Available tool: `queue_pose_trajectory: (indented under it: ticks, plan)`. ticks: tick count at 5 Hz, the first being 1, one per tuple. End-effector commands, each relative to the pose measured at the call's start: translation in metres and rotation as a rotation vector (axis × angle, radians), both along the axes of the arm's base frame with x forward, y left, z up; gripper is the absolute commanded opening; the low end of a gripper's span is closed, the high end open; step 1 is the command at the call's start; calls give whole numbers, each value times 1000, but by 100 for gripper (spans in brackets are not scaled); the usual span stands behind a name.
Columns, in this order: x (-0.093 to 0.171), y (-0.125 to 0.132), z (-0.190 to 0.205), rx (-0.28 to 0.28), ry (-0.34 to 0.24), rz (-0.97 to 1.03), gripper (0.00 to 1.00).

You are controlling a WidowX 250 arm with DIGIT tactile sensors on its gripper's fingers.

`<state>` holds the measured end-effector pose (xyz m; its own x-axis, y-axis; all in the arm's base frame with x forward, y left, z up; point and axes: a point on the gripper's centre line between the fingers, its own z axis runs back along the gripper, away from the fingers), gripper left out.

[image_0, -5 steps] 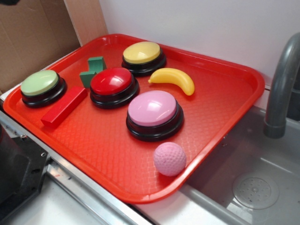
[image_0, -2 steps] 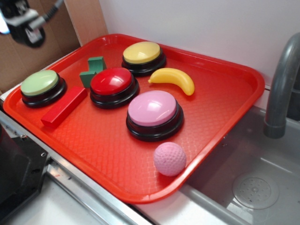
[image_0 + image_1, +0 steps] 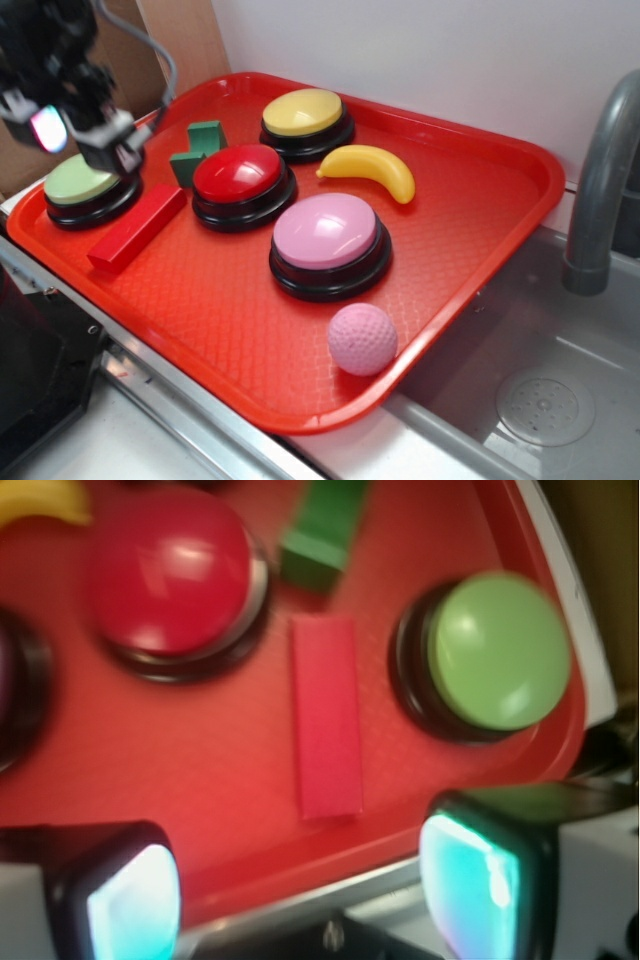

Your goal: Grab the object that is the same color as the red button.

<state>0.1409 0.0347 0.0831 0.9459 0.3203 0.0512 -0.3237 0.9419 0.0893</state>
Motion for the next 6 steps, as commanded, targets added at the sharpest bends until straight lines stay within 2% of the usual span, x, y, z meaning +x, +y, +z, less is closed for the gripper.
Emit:
queue_pose_trajectory:
  ticks: [1, 2, 4, 5, 6]
  plan:
    - [4, 20, -40, 52, 6, 102, 100]
    - [4, 26, -53, 21, -14, 120, 100]
    - [6, 29, -70, -88, -50, 99, 98]
    - [6, 27, -70, -86, -68, 97, 0]
    - [8, 20, -63, -55, -41, 84, 0]
